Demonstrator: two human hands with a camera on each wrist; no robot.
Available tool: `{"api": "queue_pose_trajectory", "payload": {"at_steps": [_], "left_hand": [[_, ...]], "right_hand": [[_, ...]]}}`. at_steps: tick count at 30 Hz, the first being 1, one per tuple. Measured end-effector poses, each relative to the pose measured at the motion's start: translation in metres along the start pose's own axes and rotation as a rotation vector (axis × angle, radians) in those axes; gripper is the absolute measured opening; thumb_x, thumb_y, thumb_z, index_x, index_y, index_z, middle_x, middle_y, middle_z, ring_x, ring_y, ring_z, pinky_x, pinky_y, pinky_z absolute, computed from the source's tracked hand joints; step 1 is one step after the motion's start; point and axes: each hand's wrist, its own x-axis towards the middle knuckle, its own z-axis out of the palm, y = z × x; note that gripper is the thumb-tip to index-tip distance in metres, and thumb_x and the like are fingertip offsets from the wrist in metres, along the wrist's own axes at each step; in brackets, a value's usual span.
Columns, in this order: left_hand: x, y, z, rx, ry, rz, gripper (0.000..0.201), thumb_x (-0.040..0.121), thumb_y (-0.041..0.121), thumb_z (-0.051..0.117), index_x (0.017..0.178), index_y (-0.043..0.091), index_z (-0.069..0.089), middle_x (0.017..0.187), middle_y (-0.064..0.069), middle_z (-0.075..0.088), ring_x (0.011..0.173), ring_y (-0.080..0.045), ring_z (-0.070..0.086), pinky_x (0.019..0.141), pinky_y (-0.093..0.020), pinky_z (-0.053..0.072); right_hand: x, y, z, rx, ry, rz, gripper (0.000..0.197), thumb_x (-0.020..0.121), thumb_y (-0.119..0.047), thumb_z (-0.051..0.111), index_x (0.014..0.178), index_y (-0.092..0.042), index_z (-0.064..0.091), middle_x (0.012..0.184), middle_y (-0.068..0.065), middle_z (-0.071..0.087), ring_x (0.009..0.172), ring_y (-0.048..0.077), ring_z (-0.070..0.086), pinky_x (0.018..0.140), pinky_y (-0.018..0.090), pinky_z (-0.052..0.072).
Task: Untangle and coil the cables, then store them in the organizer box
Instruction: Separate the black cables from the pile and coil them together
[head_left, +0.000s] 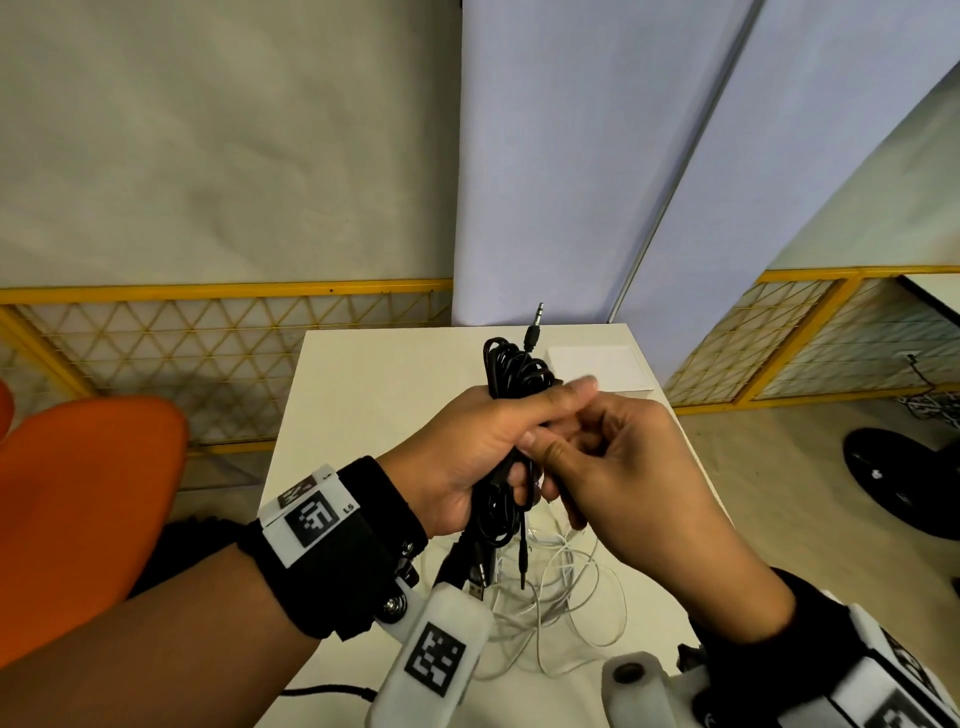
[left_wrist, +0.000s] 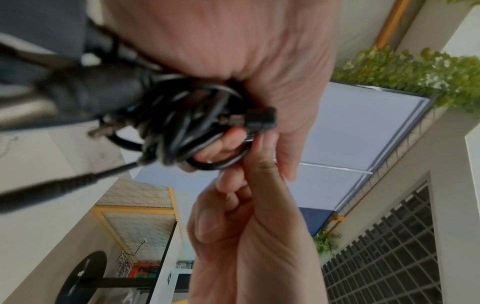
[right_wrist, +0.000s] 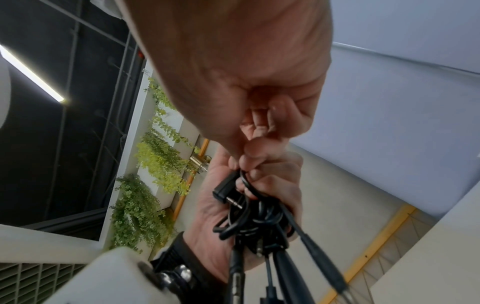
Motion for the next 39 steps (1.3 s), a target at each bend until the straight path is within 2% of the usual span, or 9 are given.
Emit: {"api": "queue_pose_trajectory", "payload": {"at_steps": [6,9,13,16,21,26,30,34,39], "left_hand": [[0.006,-0.003,0.003,-0.174,0.036,-0.09,0.036,0.075,0.035,0.072,0.056,0.018,0.048,0.05,0.004,0.039,0.039,-0.008,0.035,0.041,-0.021,0.037],[0.011,0.001,0.012,-0.219,0.081,-0.027,0.038,0.081,0.03,0.068,0.059,0.016,0.04,0.053,0.001,0.038,0.042,-0.009,0.044,0.045,-0.021,0.041],[0.022,-0.003,0.028,-0.045,0.282,0.155,0.041,0.091,0.026,0.068,0.055,0.015,0.051,0.064,-0.008,0.052,0.06,-0.019,0.053,0.058,-0.028,0.046],[0.027,-0.006,0.04,0.064,0.379,0.262,0.043,0.093,0.022,0.067,0.052,0.018,0.055,0.062,-0.004,0.052,0.06,-0.015,0.054,0.059,-0.024,0.046],[0.038,-0.008,0.06,0.118,0.418,0.285,0.044,0.092,0.033,0.068,0.051,0.022,0.054,0.058,0.005,0.05,0.057,-0.009,0.053,0.06,-0.023,0.043],[0.05,-0.018,0.075,0.116,0.408,0.252,0.041,0.091,0.036,0.068,0.056,0.02,0.054,0.059,0.005,0.056,0.062,-0.009,0.06,0.066,-0.024,0.046],[0.061,-0.025,0.081,0.071,0.445,0.212,0.04,0.09,0.041,0.067,0.062,0.015,0.055,0.06,0.005,0.057,0.06,-0.007,0.06,0.062,-0.021,0.046],[0.072,-0.028,0.085,-0.011,0.434,0.184,0.033,0.089,0.039,0.066,0.063,0.02,0.059,0.059,0.011,0.061,0.059,-0.003,0.062,0.057,-0.015,0.046],[0.085,-0.038,0.089,-0.111,0.353,0.12,0.024,0.08,0.03,0.076,0.059,0.021,0.068,0.067,0.005,0.065,0.067,-0.007,0.066,0.069,-0.024,0.048]], "right_hand": [[0.005,0.007,-0.005,-0.114,0.121,0.08,0.042,0.077,-0.037,0.08,0.064,-0.012,0.05,0.043,-0.011,0.05,0.038,0.002,0.043,0.044,0.013,0.033],[0.006,0.015,-0.005,-0.132,0.064,0.176,0.044,0.078,-0.06,0.065,0.091,-0.021,0.049,0.067,-0.005,0.06,0.052,0.006,0.055,0.055,0.027,0.047],[0.011,0.024,-0.011,0.147,-0.159,0.315,0.036,0.092,-0.052,0.053,0.118,-0.028,0.05,0.106,-0.001,0.071,0.09,-0.002,0.068,0.08,0.021,0.054],[0.017,0.027,-0.029,0.221,-0.319,0.275,0.039,0.079,-0.031,0.056,0.117,-0.021,0.061,0.107,0.003,0.073,0.101,0.012,0.069,0.095,0.039,0.051],[0.019,0.026,-0.048,0.08,-0.453,0.135,0.04,0.075,0.009,0.069,0.109,-0.006,0.054,0.096,0.028,0.066,0.081,0.036,0.068,0.077,0.046,0.057],[0.029,0.047,-0.056,0.013,-0.301,0.118,0.017,0.073,0.007,0.066,0.087,-0.002,0.067,0.079,0.024,0.07,0.077,0.036,0.071,0.073,0.061,0.055],[0.033,0.057,-0.06,-0.016,-0.261,0.132,0.01,0.075,0.003,0.063,0.075,-0.007,0.067,0.068,0.012,0.07,0.065,0.018,0.069,0.067,0.043,0.058],[0.04,0.069,-0.071,0.032,-0.283,0.178,0.007,0.073,0.003,0.067,0.068,-0.002,0.065,0.055,0.005,0.059,0.052,0.011,0.055,0.053,0.029,0.044],[0.046,0.088,-0.081,0.029,-0.349,0.179,0.021,0.071,0.008,0.064,0.063,-0.012,0.061,0.05,-0.011,0.057,0.049,0.001,0.053,0.051,0.017,0.04]]}}
